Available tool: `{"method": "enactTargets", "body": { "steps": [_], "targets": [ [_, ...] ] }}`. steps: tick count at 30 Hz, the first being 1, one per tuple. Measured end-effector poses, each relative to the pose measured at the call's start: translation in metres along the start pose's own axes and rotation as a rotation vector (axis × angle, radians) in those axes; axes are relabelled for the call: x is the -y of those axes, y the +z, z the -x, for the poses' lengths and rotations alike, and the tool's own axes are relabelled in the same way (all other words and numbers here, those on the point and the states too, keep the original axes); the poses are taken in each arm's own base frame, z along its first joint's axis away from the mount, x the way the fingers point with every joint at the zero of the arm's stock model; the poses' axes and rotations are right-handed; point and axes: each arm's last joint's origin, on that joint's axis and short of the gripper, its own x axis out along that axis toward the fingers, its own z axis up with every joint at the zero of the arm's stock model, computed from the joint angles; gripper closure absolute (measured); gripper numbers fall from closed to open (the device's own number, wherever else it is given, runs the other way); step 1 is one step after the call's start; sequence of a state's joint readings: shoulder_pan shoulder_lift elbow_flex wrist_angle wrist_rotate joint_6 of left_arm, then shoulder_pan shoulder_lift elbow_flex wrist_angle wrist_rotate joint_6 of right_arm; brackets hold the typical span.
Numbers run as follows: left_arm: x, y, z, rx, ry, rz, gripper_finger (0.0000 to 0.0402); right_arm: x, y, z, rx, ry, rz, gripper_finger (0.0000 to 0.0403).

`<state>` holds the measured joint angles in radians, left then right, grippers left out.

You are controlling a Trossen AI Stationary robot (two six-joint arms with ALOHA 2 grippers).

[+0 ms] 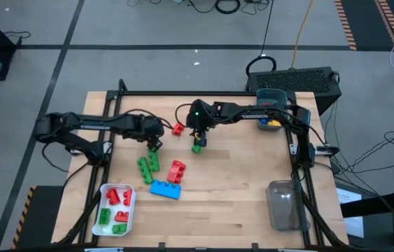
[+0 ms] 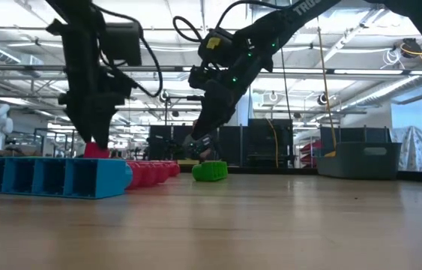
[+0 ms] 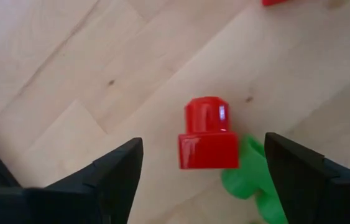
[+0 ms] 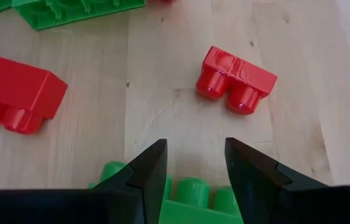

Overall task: Sort blocks by size
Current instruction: Put the two stud red game piece into the white bin

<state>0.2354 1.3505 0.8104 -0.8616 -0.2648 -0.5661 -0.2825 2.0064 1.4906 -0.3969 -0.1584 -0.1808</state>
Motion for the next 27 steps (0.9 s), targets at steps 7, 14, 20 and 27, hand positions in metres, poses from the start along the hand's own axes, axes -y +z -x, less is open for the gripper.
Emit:
{"method": "enactTargets", "body": {
  "steps": [7,14,20,27],
  "targets": [
    [-0.002,0.005,-0.010,-0.028,0.016,-0.004,0.0114,0.000,0.000,0.000,0.001,0.000,0.009,0.0255],
    [0.002,0.008,-0.017,-0.051,-0.035,-0.017,0.0176,0.000,-0.001,0.001,-0.009,0.002,0.009,0.0255],
    [0.004,0.008,-0.022,-0.080,-0.037,-0.031,0.0247,-0.001,-0.002,0.001,-0.024,0.005,0.006,0.0255],
    [0.004,0.009,-0.021,-0.066,-0.046,-0.069,0.0316,-0.001,-0.004,0.001,-0.040,0.007,0.001,0.0255]
  ]
}}
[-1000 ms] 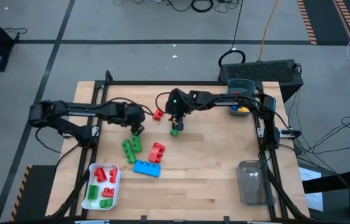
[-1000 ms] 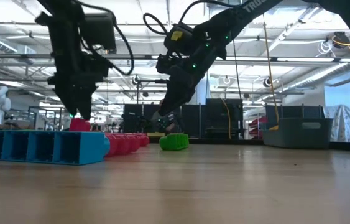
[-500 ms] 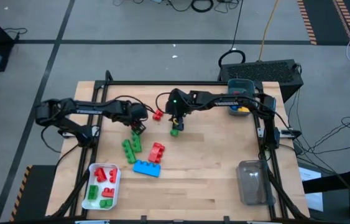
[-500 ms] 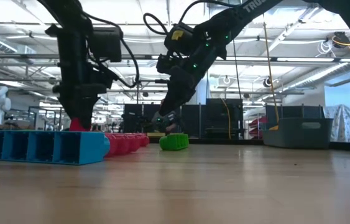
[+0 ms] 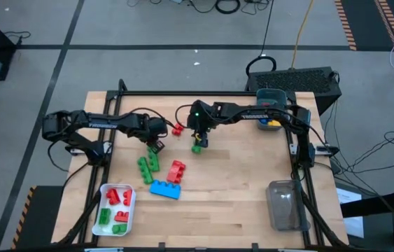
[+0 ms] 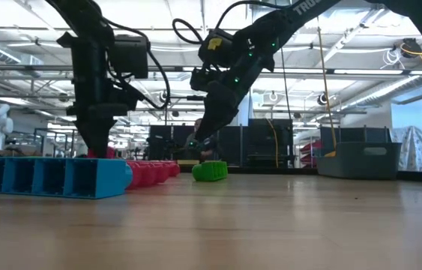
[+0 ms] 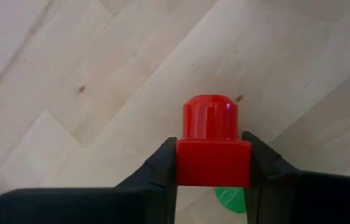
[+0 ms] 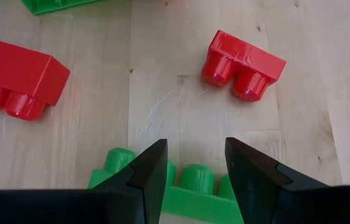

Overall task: Sort blocks by size
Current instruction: Put the two stud red game piece into the white bin

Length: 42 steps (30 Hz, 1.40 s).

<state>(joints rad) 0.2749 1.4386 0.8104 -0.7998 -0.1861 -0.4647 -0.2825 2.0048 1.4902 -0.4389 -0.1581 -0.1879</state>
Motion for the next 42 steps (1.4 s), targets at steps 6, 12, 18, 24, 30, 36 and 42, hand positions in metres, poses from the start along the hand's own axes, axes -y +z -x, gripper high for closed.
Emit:
{"method": "enactTargets", "body": {
  "steps": [6,12,18,24,30,36,42],
  "targets": [
    [-0.002,-0.002,0.007,0.018,-0.009,0.001,0.0320,0.000,0.000,0.000,0.000,0.000,-0.004,0.0255],
    [-0.009,-0.010,0.022,0.024,-0.013,0.027,0.0320,0.000,0.000,0.000,0.004,0.000,-0.006,0.0255],
    [-0.009,-0.026,0.049,0.019,-0.035,0.031,0.0320,0.009,0.007,0.001,0.088,-0.031,0.075,0.0255],
    [-0.002,-0.047,0.083,0.037,-0.139,0.022,0.0320,0.020,0.011,0.004,0.143,-0.080,0.287,0.0255],
    [0.007,-0.066,0.123,0.075,-0.297,0.012,0.0320,0.032,0.013,0.007,0.170,-0.129,0.475,0.0255],
    [0.023,-0.094,0.146,-0.008,-0.438,-0.009,0.0320,0.049,0.022,0.002,0.159,-0.153,0.524,0.0255],
    [0.037,-0.123,0.155,-0.182,-0.508,0.020,0.0320,0.061,0.043,-0.025,-0.005,-0.059,0.513,0.0255]
  ]
}}
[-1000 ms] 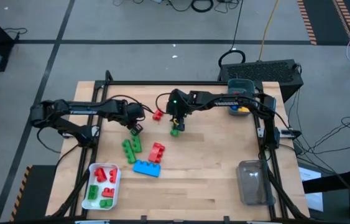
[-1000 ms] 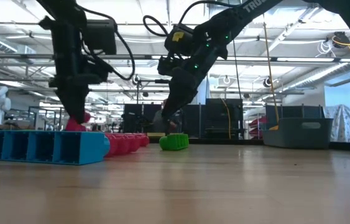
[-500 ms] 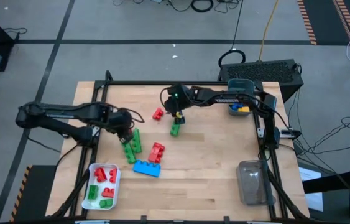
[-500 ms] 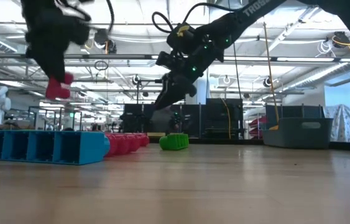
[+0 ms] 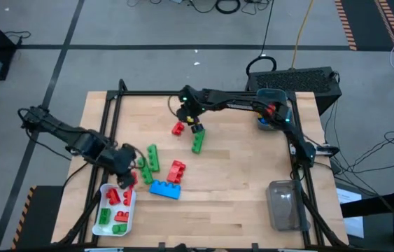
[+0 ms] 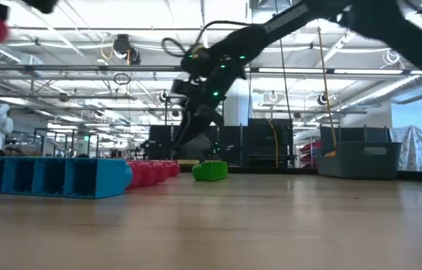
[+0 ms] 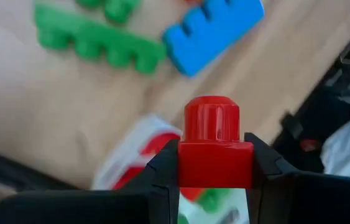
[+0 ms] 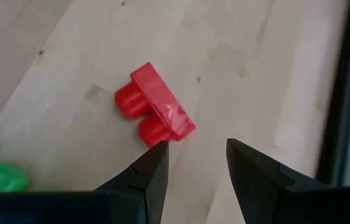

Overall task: Sort blocks by size
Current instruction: Put the two stud red game piece into the white bin

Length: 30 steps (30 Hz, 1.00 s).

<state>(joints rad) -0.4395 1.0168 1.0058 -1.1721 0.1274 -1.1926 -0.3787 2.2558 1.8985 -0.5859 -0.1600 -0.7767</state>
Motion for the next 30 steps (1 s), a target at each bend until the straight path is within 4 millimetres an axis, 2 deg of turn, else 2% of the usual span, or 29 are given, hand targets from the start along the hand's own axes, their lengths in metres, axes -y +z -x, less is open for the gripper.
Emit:
{"method": "enactTargets", "body": {
  "steps": [5,11,16,20,30],
  "targets": [
    [0.006,-0.020,-0.002,-0.119,-0.020,0.036,0.0320,0.013,0.011,-0.010,-0.055,0.062,0.030,0.0255],
    [0.013,-0.037,-0.008,-0.197,0.010,0.019,0.0321,0.018,0.012,-0.027,-0.105,0.122,0.101,0.0255],
    [0.022,-0.046,-0.023,-0.262,0.071,-0.021,0.0319,0.017,0.009,-0.038,-0.107,0.132,0.158,0.0255],
    [0.030,-0.051,-0.034,-0.337,0.089,-0.038,0.0313,0.014,0.011,-0.040,-0.095,0.145,0.158,0.0255],
    [0.037,-0.052,-0.049,-0.341,0.130,-0.041,0.0309,0.011,0.014,-0.040,-0.095,0.154,0.045,0.0255]
  ]
}}
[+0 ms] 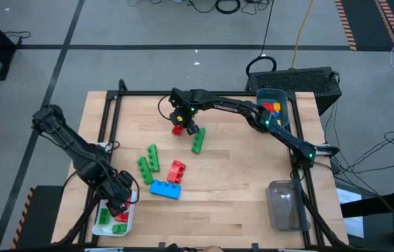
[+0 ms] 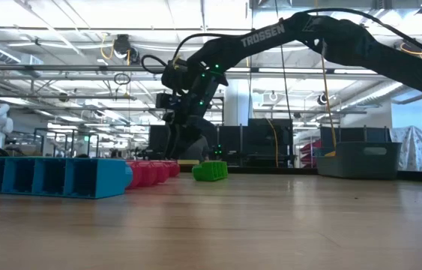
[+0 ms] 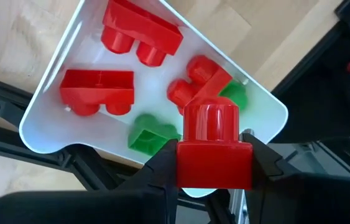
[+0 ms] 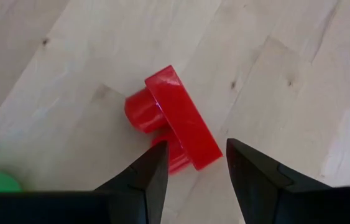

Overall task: Sort blocks by size
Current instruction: Put the two stud red game piece into the white bin

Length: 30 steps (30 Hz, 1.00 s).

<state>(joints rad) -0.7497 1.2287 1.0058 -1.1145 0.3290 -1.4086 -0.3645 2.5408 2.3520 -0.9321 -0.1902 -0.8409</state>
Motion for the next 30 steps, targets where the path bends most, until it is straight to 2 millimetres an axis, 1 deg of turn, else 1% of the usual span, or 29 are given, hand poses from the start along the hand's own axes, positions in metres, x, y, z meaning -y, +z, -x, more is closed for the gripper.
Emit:
{"method": "enactTargets", "body": {
  "steps": [5,13,18,21,25,30],
  "targets": [
    [0.002,-0.001,-0.005,0.004,0.026,-0.008,0.0296,0.000,0.000,0.000,-0.001,0.000,-0.028,0.0255],
    [0.002,0.000,-0.007,0.080,0.056,-0.016,0.0239,0.002,-0.002,0.001,0.019,0.025,-0.146,0.0255],
    [-0.008,0.001,-0.006,0.100,0.165,-0.026,0.0222,0.003,-0.005,0.009,0.020,0.044,-0.214,0.0255],
    [-0.015,0.006,-0.002,0.161,0.236,-0.052,0.0221,0.005,-0.005,0.023,0.017,0.036,-0.263,0.0255],
    [-0.018,0.020,0.003,0.314,0.284,-0.115,0.0221,0.008,-0.005,0.049,0.022,0.020,-0.304,0.0255],
    [-0.025,0.043,0.012,0.503,0.370,-0.138,0.0221,0.010,-0.005,0.092,0.036,-0.007,-0.368,0.0255]
  ]
}}
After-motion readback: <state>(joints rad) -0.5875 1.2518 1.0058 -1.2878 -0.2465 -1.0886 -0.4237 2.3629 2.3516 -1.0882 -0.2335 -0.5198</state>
